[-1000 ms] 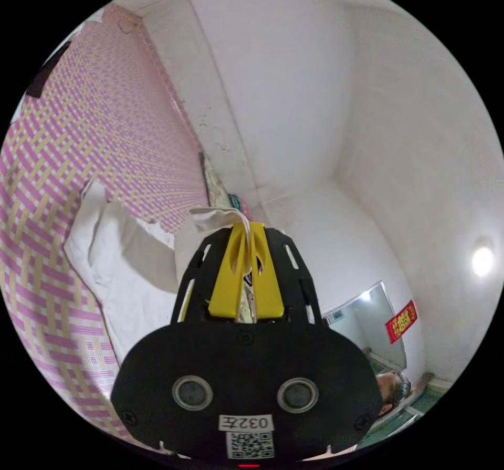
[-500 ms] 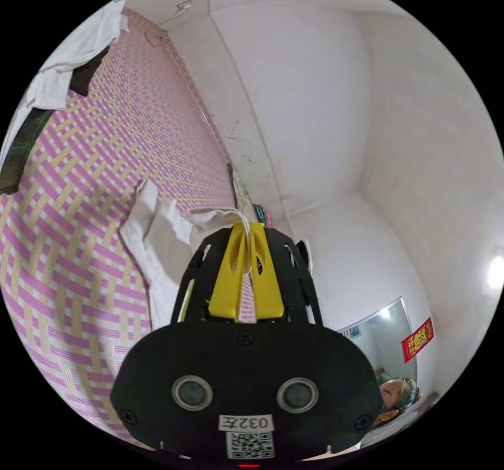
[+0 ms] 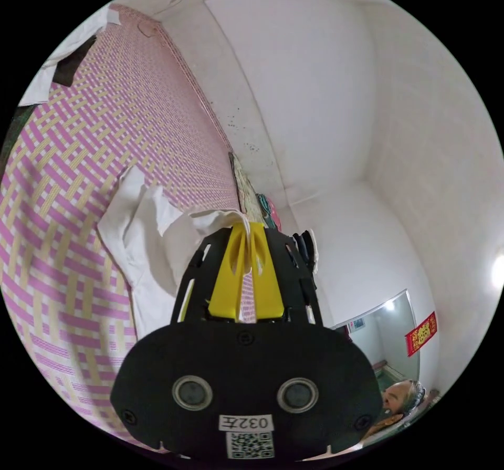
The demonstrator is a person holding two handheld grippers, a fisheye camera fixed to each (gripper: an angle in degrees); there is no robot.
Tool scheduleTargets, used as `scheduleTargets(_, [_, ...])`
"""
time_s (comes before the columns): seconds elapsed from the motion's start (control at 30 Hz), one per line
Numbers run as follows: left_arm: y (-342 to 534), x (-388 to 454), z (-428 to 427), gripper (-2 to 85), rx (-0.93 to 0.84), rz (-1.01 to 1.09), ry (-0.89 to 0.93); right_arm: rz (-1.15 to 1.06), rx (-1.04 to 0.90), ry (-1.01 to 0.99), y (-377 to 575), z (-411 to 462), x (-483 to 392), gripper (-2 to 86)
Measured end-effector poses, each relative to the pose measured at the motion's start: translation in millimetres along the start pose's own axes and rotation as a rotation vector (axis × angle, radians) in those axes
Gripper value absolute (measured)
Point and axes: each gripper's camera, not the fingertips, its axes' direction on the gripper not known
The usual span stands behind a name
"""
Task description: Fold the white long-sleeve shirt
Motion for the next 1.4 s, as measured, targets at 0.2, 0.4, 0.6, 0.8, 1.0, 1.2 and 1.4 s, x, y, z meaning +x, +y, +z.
scheduleTargets(0.2, [53.1, 136.6, 79.5, -0.9, -0.332, 0.404, 0.231, 0.015, 0.092, -0.019, -9.7, -29.0, 24.2, 1.8])
scheduleTargets(0.4, [185.9, 188.1, 133.7, -1.0, -0.665, 0.675, 0.189, -0.006, 0.118, 0.035, -82.1, -44.2, 74.6, 0.1])
scheduleTargets(0.6, [266.1, 133.8, 145.5, -0.9, -0.773, 0.577, 0.152, 0.003, 0.048, 0.119, -213.2, -17.9, 140.2, -0.8])
scheduleTargets(0.8, [286.5, 124.0, 93.9, -0.9, -0.617, 0.531, 0.225, 0.010, -0.068, 0.150, -334.1, 45.2, 196.3, -1.0])
scheduleTargets(1.0, [296.7, 154.7, 58.5, -0.9, -0.537, 0.620, 0.258, 0.069, -0.170, 0.181, -396.5, 98.4, 240.6, -1.0])
scheduleTargets(1.2, [348.4, 172.6, 77.5, -0.9, -0.670, 0.731, 0.402, 0.163, -0.172, 0.020, -408.1, 92.4, 289.6, -0.9])
scheduleTargets(1.4, [390.1, 145.1, 125.9, -1.0, -0.784, 0.670, 0.244, 0.289, -0.023, -0.138, -400.5, 38.5, 339.4, 0.1])
